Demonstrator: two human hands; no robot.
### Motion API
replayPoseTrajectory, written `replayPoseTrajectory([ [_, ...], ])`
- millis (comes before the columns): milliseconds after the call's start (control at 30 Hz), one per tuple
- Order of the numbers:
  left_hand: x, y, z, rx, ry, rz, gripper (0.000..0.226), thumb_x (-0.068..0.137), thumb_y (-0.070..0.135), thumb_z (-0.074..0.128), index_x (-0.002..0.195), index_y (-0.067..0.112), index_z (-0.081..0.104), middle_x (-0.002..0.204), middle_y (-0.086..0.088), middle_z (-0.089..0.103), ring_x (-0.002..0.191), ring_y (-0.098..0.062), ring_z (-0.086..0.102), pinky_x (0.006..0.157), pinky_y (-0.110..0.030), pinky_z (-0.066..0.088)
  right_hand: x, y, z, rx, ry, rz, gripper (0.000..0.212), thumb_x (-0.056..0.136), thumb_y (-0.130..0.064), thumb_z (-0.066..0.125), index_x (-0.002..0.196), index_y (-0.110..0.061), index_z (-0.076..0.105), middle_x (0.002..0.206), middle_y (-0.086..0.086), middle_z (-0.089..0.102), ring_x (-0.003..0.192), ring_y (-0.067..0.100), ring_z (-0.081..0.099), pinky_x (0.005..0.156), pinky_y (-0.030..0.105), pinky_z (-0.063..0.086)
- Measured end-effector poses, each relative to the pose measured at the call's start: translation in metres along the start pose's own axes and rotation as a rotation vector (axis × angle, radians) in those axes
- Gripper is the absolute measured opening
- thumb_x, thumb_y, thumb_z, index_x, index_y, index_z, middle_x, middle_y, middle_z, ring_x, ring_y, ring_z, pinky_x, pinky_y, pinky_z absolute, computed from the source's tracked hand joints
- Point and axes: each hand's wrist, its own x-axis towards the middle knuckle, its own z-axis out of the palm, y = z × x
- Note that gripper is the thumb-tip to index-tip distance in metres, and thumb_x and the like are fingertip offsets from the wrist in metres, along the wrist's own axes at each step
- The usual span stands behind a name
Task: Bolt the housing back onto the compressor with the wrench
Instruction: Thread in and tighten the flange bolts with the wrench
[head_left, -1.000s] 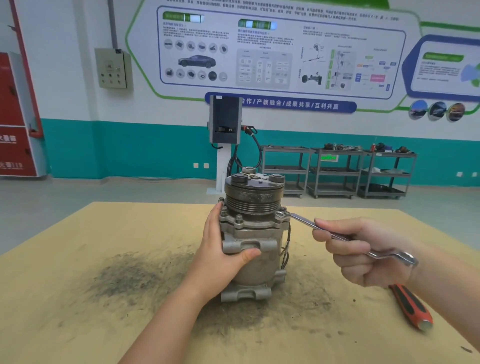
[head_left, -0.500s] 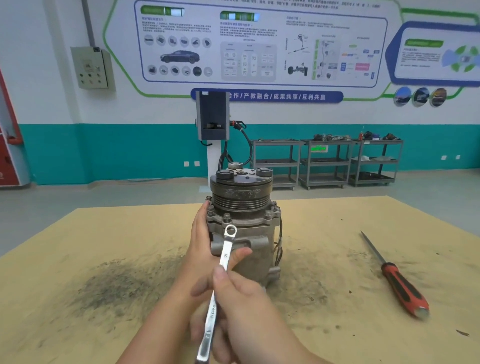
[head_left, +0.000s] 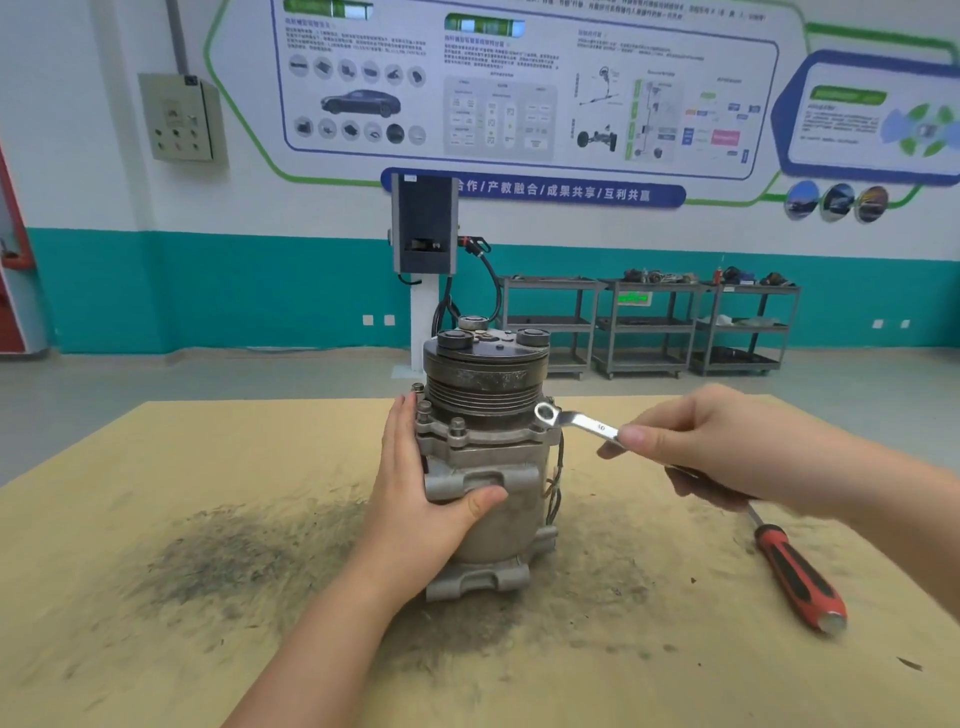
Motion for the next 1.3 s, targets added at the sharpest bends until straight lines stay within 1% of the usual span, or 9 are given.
replayPoseTrajectory([
  [67,-0.003,0.002,0.003,0.114,0.022,0.057,0.110,0.054,0.082,0.062,0.133,0.071,-0.014,0.147,0.048,-0.019,0.146,0.004,-0.001,0.123,-0.042,0.012,0.009,0.001,-0.007,-0.049,-0.046,0.001,0.021,0.087,-0.053,0.053,0.087,-0.047,0.073,0.049,-0.005,0.055,0.037,0.011,0.039,0.038,0.018,0.035],
  [167,-0.006,0.000,0.008,0.193,0.036,0.118,0.105,0.060,0.090,0.053,0.125,0.073,-0.028,0.137,0.053,-0.030,0.141,0.010,-0.009,0.119,-0.035,0.006,0.020,0.004,-0.020,-0.117,-0.113,0.000,0.025,0.086,-0.053,0.051,0.091,-0.042,0.073,0.046,-0.006,0.049,0.036,0.011,0.037,0.038,0.020,0.035],
  [400,-0.006,-0.001,0.010,0.051,0.027,0.125,0.093,0.062,0.095,0.044,0.130,0.071,-0.014,0.160,0.031,-0.007,0.149,0.001,0.001,0.125,-0.044,0.012,0.063,-0.012,-0.057,-0.316,-0.416,0.087,0.036,0.079,-0.060,0.050,0.090,-0.036,0.074,0.057,-0.008,0.051,0.048,0.011,0.042,0.052,0.023,0.042],
  [600,0.003,0.001,0.004,-0.172,0.131,0.055,0.104,0.059,0.078,0.062,0.147,0.052,0.014,0.130,0.055,0.021,0.118,0.038,0.022,0.103,-0.010,0.025,0.096,-0.020,-0.063,-0.440,-0.505,0.152,0.050,0.078,-0.064,0.054,0.077,-0.014,0.059,0.060,-0.003,0.049,0.050,0.012,0.039,0.052,0.022,0.034],
  [733,0.008,0.000,-0.002,-0.252,0.045,-0.028,0.112,0.054,0.073,0.074,0.148,0.049,0.017,0.106,0.066,0.036,0.103,0.039,0.037,0.094,-0.011,0.037,0.088,-0.010,-0.061,-0.272,-0.633,0.194,0.045,0.084,-0.057,0.054,0.078,-0.013,0.056,0.061,0.000,0.051,0.052,0.016,0.045,0.055,0.026,0.038],
  [933,0.008,0.002,0.002,-0.329,0.060,-0.021,0.103,0.062,0.064,0.080,0.144,0.047,0.019,0.101,0.065,0.038,0.098,0.036,0.045,0.071,0.001,0.044,0.039,-0.025,-0.027,0.187,-0.691,0.232,0.028,0.099,-0.034,0.045,0.096,-0.008,0.054,0.058,0.005,0.057,0.050,0.019,0.059,0.052,0.027,0.052],
  [1133,0.005,0.000,0.004,-0.246,0.148,-0.009,0.104,0.059,0.068,0.069,0.146,0.049,0.015,0.130,0.052,0.036,0.128,0.021,0.036,0.110,-0.025,0.033,0.005,-0.045,0.051,0.660,-0.572,0.224,0.036,0.107,-0.032,0.028,0.095,-0.002,0.045,0.056,0.012,0.064,0.050,0.025,0.066,0.047,0.027,0.055],
  [1200,0.000,0.012,0.003,-0.049,0.262,0.124,0.095,0.062,0.071,0.060,0.142,0.054,0.014,0.146,0.031,0.021,0.144,0.004,0.019,0.119,-0.029,0.019,0.000,-0.048,0.059,0.741,-0.462,0.189,0.035,0.107,-0.032,0.027,0.093,-0.007,0.046,0.054,0.009,0.062,0.046,0.023,0.064,0.043,0.024,0.052],
  [1300,-0.001,0.028,0.001,0.395,0.352,0.652,0.066,0.082,0.051,0.058,0.142,0.038,0.032,0.149,0.004,0.026,0.145,-0.012,0.020,0.119,-0.025,0.014,-0.009,-0.045,0.055,0.446,-0.267,-0.002,0.033,0.105,-0.035,0.034,0.087,-0.013,0.052,0.046,0.000,0.057,0.038,0.017,0.055,0.044,0.018,0.043],
])
